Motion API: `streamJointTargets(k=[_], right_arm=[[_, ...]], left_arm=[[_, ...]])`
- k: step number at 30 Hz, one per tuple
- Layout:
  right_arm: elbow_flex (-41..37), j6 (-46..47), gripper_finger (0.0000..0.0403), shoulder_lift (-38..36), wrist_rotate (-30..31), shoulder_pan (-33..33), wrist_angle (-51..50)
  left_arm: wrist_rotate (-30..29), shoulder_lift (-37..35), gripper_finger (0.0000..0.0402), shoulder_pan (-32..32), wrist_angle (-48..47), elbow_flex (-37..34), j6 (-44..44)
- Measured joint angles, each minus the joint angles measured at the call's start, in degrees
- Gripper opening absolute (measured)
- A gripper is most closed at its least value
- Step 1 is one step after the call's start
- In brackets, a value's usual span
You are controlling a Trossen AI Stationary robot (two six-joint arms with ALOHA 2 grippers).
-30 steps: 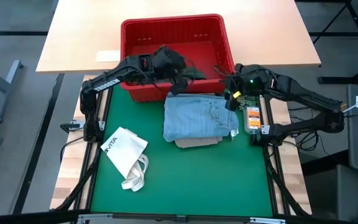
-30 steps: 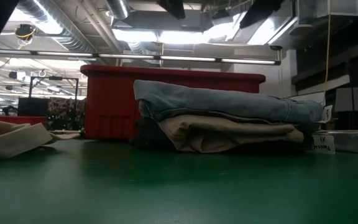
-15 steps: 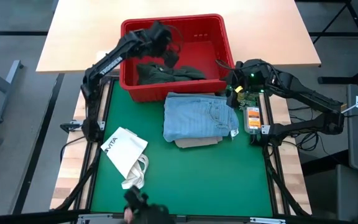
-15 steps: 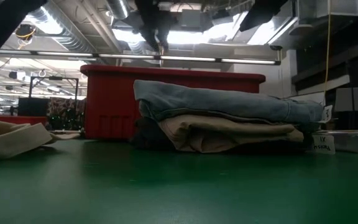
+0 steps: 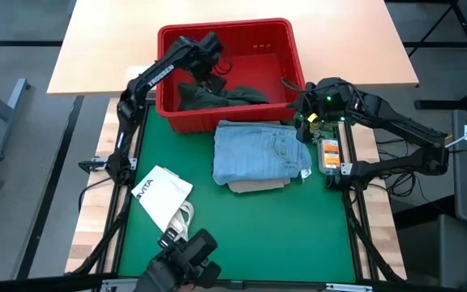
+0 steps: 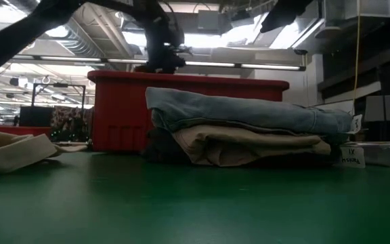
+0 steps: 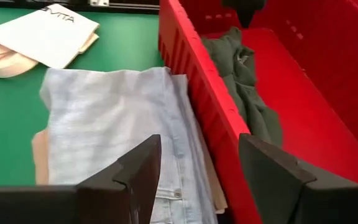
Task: Fold laundry
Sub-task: Remove green polo shirt from the laundry bin
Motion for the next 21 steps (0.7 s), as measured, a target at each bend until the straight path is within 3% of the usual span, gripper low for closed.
streamJointTargets(k=[16, 21], right_arm=[[0.0, 1.4, 0.0216, 0.0, -0.6, 0.0, 0.0], [0.0, 1.4, 0.0216, 0.0, -0.6, 0.0, -0.1]], left_arm=[[-0.8, 9.7, 0.0197, 0.2, -1.3, 0.0, -1.5], [-3.6, 12.1, 0.0197, 0.3, -1.4, 0.0, -1.6]])
